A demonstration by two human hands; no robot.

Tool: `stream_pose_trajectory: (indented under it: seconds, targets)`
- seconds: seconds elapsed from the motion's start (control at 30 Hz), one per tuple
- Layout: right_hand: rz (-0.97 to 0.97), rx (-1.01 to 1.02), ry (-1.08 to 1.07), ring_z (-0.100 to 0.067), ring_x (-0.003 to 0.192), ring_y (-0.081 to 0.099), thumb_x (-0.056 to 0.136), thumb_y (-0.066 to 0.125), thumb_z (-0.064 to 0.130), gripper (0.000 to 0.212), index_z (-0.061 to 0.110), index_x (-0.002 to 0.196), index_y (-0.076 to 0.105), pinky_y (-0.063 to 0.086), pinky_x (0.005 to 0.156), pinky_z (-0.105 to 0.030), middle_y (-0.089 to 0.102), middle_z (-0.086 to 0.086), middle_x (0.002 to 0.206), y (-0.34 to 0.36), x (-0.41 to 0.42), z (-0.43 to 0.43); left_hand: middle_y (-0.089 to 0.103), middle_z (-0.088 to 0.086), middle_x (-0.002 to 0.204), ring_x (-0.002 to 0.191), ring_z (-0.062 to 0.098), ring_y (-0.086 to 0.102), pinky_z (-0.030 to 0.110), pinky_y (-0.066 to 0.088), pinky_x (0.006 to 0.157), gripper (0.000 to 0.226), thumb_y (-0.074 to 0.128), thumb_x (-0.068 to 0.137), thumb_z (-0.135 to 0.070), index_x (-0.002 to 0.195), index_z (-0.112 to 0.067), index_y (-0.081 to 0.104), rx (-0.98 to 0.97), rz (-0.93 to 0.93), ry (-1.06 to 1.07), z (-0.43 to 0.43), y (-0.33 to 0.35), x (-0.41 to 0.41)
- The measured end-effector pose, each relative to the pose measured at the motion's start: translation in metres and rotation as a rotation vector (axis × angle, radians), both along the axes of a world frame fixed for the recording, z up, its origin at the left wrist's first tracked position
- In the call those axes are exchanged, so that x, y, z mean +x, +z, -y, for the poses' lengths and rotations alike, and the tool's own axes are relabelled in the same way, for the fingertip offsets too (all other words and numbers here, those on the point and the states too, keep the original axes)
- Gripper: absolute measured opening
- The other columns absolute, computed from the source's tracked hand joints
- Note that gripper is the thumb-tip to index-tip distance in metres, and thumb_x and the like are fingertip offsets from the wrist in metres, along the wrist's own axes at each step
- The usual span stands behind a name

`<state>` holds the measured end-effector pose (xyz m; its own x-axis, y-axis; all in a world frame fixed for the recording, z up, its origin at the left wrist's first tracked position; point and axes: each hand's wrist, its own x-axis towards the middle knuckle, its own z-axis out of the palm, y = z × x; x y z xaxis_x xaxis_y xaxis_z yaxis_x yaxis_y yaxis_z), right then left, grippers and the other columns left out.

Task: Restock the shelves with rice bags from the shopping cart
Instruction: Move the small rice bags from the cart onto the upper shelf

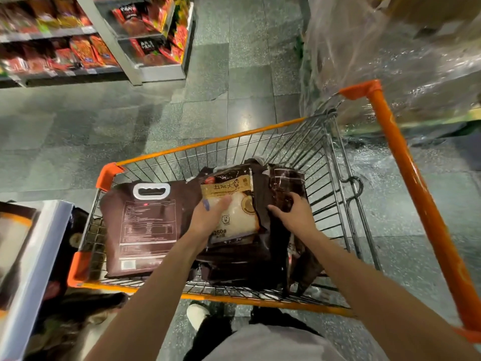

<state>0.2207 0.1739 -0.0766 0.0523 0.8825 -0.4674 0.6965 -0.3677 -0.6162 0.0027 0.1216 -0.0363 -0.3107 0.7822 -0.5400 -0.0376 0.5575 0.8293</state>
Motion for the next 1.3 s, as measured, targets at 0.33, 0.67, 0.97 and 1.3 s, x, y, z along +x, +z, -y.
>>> stream_pose_trajectory:
  seconds: [0.33,0.67,0.97,1.3]
  targets:
    - [0.134,0.060,0.011,-0.033,0.114,0.060,0.091,0.058,0.053,0.059,0.009,0.130,0.057,0.049,0.091,-0.039,0.066,-0.012,0.119,-0.009,-0.023,-0.019,0.073,0.001,0.092,0.070,0.006,0.070,0.020,0.051,0.054,0.042,0.075,0.086,-0.036,0.112,-0.004,0.067,-0.040,0.009,0.024,-0.003,-0.014,-0.006]
    - [0.221,0.296,0.032,-0.033,0.082,0.062,0.100,0.046,0.024,0.026,0.013,0.090,0.067,0.041,0.065,-0.034,0.064,-0.008,0.080,0.034,0.008,-0.037,0.076,0.006,0.103,0.090,0.021,0.074,0.031,0.058,0.070,0.047,0.076,0.082,-0.046,0.114,-0.013,0.068,-0.032,0.080,-0.001,-0.001,-0.020,-0.011]
    - [0.109,0.145,0.700,-0.021,0.090,0.060,0.096,0.054,0.022,0.018,0.012,0.089,0.068,0.044,0.075,-0.031,0.065,-0.003,0.092,0.158,-0.004,-0.055,0.070,0.000,0.091,0.084,0.020,0.066,0.034,0.054,0.070,0.025,0.074,0.084,-0.045,0.092,-0.022,0.068,0.100,0.007,0.164,0.012,-0.001,-0.019]
    - [0.347,0.000,1.156,-0.019,0.084,0.062,0.095,0.058,0.029,0.026,0.009,0.106,0.071,0.048,0.072,-0.030,0.070,-0.005,0.097,0.155,-0.136,-0.044,0.071,-0.009,0.091,0.082,0.004,0.067,0.010,0.050,0.068,0.025,0.070,0.092,-0.022,0.110,-0.007,0.062,0.256,-0.169,0.019,0.045,0.029,-0.088]
